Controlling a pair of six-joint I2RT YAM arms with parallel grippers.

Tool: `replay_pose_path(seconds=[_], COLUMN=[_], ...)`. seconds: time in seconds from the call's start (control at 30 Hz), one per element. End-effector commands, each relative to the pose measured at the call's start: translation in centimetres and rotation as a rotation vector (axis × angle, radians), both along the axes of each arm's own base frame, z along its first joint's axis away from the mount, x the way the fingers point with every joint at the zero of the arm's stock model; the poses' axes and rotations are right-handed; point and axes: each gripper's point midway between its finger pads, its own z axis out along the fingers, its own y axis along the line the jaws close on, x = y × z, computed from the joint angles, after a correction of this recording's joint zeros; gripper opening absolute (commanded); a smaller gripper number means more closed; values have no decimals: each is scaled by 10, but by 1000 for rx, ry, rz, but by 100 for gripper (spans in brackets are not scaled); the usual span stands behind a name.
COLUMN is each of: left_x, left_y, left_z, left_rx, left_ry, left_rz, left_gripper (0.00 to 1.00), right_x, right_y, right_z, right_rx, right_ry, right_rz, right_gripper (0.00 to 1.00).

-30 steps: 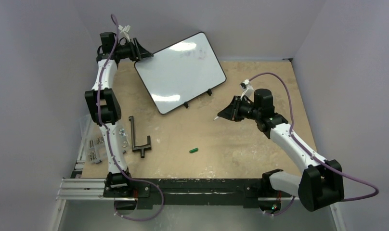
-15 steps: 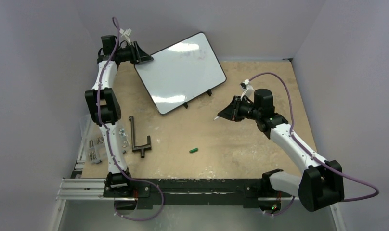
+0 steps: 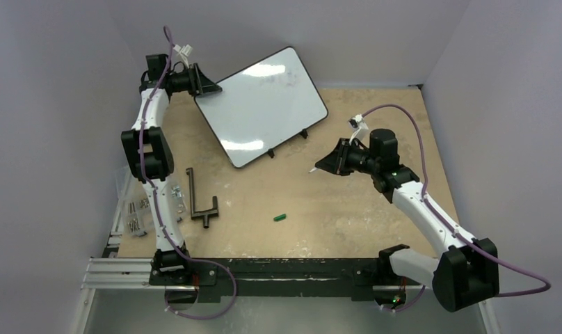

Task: Write a sentence on the whiteboard
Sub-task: Move the whiteboard to the center of the board.

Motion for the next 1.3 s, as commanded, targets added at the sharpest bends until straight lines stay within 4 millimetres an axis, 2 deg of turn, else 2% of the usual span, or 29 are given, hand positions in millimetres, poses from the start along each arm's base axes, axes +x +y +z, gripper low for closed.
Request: replay_pose_path(seconds=[0.0, 0.33, 0.4, 0.47, 0.67, 0.8, 0.87, 0.93, 1.0, 1.07, 1.1, 1.13, 1.17, 1.27], left_x=[-41, -87, -94, -106, -132, -136, -136, -135, -131, -126, -124, -123, -120, -115], left_y=[-37, -82, -82, -97, -112, -111, -110, -110, -109, -105, -104, -103, -101, -97], left_z=[38, 38, 38, 38, 34, 33, 36, 39, 40, 39, 40, 40, 40, 45], left_rx=[-7, 94, 104, 117, 147, 154, 156, 156, 170, 196, 200, 203, 221, 216], left_ry=[-52, -44, -35, -31, -5, 12, 16, 12, 7, 9, 8, 10, -1, 3], left_rz=[-159, -267, -274, -312, -363, -348, -336, -320, -282, -232, -212, -195, -173, -124], left_gripper=[0, 0, 0, 0, 0, 0, 9, 27, 39, 48, 60, 79, 89, 100], right_x=[-3, -22, -27, -31, -41, -44, -45, -45, -46, -46, -46, -46, -45, -45], right_y=[2, -5, -6, -8, -12, -14, -15, -15, -15, -14, -14, -14, -14, -13], right_z=[33, 45, 48, 49, 54, 56, 55, 54, 54, 55, 55, 56, 57, 56], right_rx=[32, 30, 27, 25, 22, 19, 22, 26, 29, 35, 36, 39, 42, 48], right_ry=[-107, -150, -160, -167, -187, -190, -187, -186, -183, -180, -181, -182, -181, -174], right_rz=[32, 31, 31, 31, 28, 15, 12, 10, 7, 7, 6, 6, 4, 5], right_gripper=[0, 0, 0, 0, 0, 0, 0, 0, 0, 0, 0, 0, 0, 0])
